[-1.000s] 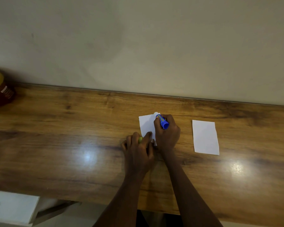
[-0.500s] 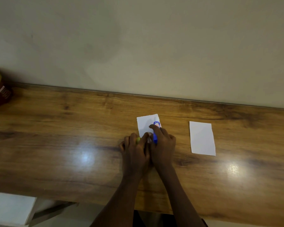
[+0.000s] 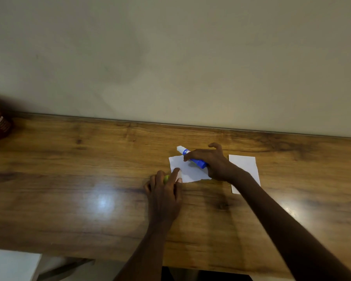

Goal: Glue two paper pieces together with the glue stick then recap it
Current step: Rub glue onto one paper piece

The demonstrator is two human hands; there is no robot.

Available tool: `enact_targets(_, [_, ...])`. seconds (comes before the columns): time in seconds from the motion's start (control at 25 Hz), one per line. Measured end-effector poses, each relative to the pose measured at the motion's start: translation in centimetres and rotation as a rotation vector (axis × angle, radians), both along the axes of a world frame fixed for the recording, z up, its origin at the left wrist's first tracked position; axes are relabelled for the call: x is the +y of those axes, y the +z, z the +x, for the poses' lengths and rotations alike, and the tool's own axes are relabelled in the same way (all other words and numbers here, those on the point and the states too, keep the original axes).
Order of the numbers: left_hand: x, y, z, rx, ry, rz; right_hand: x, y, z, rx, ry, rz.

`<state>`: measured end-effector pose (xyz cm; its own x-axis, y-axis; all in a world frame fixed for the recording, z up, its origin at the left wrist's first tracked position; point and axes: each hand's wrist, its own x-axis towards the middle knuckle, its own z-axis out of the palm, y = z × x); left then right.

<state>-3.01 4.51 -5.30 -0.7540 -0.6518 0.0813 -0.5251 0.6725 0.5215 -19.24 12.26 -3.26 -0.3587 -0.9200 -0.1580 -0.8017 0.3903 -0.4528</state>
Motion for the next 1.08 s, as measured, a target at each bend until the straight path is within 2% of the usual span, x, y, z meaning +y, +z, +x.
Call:
enact_targets(0.08, [0.0,0.2,0.1,0.009,0.003,-0.002,-0.7,0.4,-0.9,0.083,0.151,0.05])
enact_targets(0.12, [0.0,0.2,0.1,0.016,0.005,-0.011,-1.1,0.6,-0.8,0.126,0.157,0.036])
enact_targets(0.16, [0.0,0.2,0.1,0.021,0.008,-0.02,-1.3,0.4,-0.2,0.153,0.095,-0.05])
enact_targets(0.2, [0.0,0.2,0.1,0.021,0.011,-0.027,-1.4,0.0,1.2,0.125,-0.054,-0.23])
enact_targets(0.24, [0.0,0.1,0.1,0.015,0.008,-0.027,-1.5,-0.4,3.1,0.011,-0.279,-0.476])
enact_targets(0.28, [0.0,0.0,0.1,0.002,0.002,-0.021,-1.8,-0.6,5.2,-0.201,-0.525,-0.708])
enact_targets(0.32, [0.0,-0.1,0.0,-0.013,-0.005,-0.007,-2.3,-0.7,6.9,-0.421,-0.734,-0.861])
enact_targets(0.36, [0.0,-0.1,0.0,-0.026,-0.007,0.007,-2.8,-0.9,8.1,-0.579,-0.883,-0.911])
enact_targets(0.4, [0.0,-0.2,0.0,-0.035,-0.003,0.019,-3.2,-1.3,8.7,-0.629,-0.947,-0.886])
enact_targets(0.48, [0.0,-0.3,0.1,-0.046,0.0,0.016,-3.4,-1.7,8.8,-0.585,-0.906,-0.774])
enact_targets(0.68, [0.0,-0.6,-0.1,-0.034,0.002,-0.014,-3.5,-2.0,8.5,-0.471,-0.834,-0.664])
enact_targets(0.8, [-0.1,-0.7,0.0,-0.033,0.004,-0.027,-3.6,-2.3,8.6,-0.418,-0.866,-0.671])
enact_targets(1.08, [0.0,-0.6,0.0,-0.009,-0.001,-0.06,-3.2,-2.6,7.4,-0.187,-1.102,-0.741])
